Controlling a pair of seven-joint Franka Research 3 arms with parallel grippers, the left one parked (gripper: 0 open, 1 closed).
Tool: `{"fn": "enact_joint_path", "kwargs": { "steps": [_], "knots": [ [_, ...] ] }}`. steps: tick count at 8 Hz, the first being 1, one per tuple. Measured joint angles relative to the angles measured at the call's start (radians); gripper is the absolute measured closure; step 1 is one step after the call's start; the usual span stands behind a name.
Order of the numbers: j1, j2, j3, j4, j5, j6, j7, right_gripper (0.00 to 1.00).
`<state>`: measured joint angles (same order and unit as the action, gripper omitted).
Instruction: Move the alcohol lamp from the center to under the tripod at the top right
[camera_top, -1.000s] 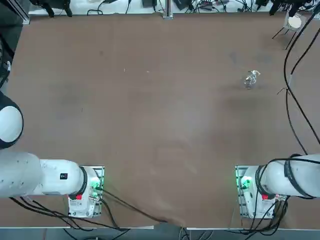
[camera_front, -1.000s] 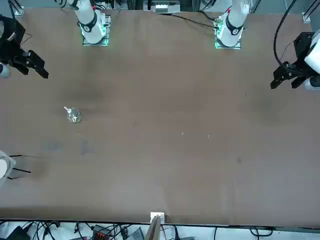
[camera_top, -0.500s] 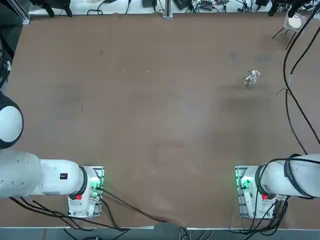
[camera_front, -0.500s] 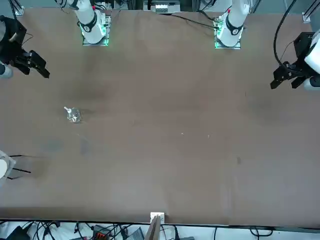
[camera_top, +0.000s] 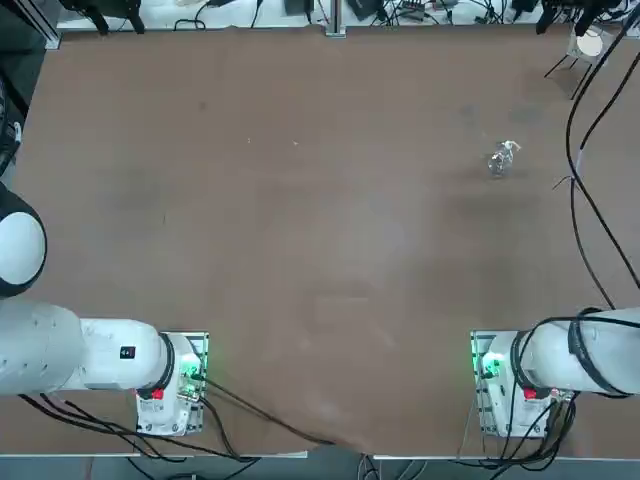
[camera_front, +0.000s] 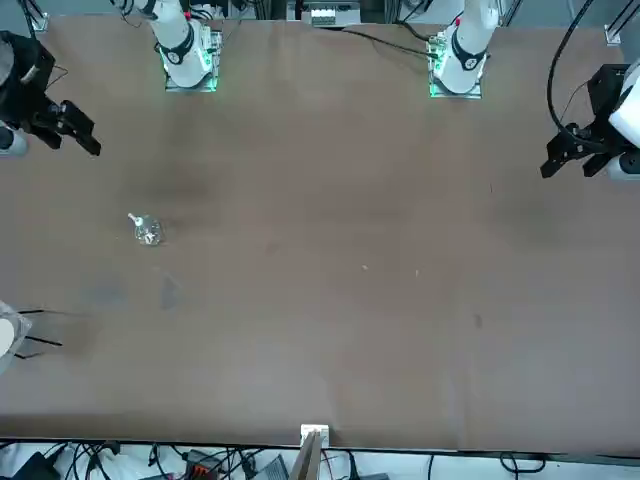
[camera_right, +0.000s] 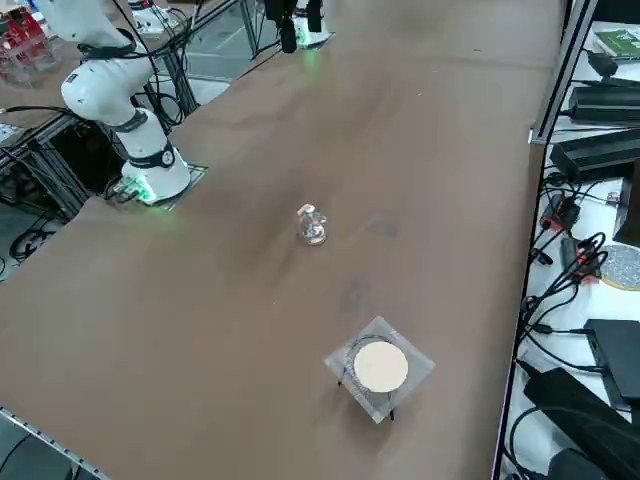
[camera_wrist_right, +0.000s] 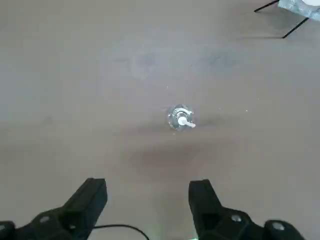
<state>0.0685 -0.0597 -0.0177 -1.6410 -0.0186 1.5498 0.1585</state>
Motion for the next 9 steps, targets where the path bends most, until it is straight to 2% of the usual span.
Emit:
{"fn": "enact_joint_path", "kwargs": {
  "steps": [2, 4, 7, 9],
  "knots": [
    [0.000, 0.045, 0.000, -0.009, -0.028, 0.005, -0.005, 0.00],
    [-0.001, 0.081, 0.000, -0.071, -0.041, 0.080, -0.033, 0.00],
    [-0.010, 0.069, -0.012, -0.274, -0.045, 0.326, -0.075, 0.00],
    [-0.050, 0.071, -0.014, -0.424, -0.047, 0.531, -0.110, 0.00]
  ]
}}
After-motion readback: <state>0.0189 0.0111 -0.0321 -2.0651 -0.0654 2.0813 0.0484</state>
